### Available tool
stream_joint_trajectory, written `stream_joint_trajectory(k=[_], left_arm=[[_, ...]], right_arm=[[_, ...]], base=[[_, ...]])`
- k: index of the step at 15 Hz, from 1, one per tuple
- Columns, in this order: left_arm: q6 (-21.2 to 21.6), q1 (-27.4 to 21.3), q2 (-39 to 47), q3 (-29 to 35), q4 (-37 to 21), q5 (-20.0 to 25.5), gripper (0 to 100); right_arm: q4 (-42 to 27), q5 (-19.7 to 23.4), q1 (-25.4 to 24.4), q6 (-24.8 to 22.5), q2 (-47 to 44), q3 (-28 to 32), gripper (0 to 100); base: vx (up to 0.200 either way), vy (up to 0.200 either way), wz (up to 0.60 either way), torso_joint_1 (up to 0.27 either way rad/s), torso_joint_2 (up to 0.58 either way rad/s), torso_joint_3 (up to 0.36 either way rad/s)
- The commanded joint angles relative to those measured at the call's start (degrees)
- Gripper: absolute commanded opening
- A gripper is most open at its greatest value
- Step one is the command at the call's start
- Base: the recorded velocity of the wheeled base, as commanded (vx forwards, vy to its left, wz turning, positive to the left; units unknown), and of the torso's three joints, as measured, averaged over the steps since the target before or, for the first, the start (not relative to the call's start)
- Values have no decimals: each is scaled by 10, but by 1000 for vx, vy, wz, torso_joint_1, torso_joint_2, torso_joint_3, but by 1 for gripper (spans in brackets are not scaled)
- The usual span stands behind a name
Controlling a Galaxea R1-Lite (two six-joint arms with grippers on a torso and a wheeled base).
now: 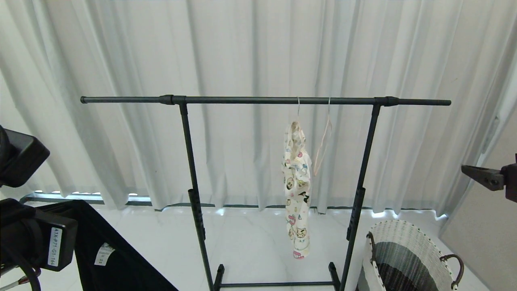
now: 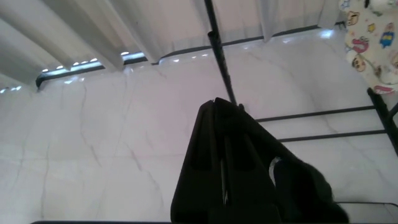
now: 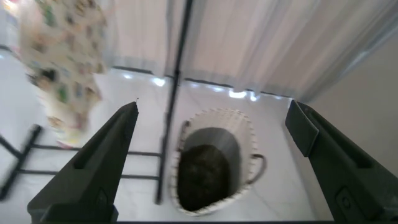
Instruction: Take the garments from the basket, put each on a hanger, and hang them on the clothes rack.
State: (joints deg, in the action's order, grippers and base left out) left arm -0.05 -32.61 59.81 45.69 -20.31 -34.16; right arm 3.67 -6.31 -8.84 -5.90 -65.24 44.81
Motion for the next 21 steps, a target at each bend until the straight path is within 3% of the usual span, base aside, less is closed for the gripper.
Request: stream_joint_trajectory(k=[1,6,21], left_arm=[[1,0,-1,-5,4,0,0],[16,-4,-4,-17,19,0,0],[25,-22,-3,-17,24,1,0]], right_arm=[[0,2,-1,19,-23,23,100],[-1,3,-2,39,-60,72,100],[-1,3,-72,57,-77,84,100]], base=[[0,0,0,0,0,0],[0,0,0,0,0,0],[200,0,0,1,2,1]])
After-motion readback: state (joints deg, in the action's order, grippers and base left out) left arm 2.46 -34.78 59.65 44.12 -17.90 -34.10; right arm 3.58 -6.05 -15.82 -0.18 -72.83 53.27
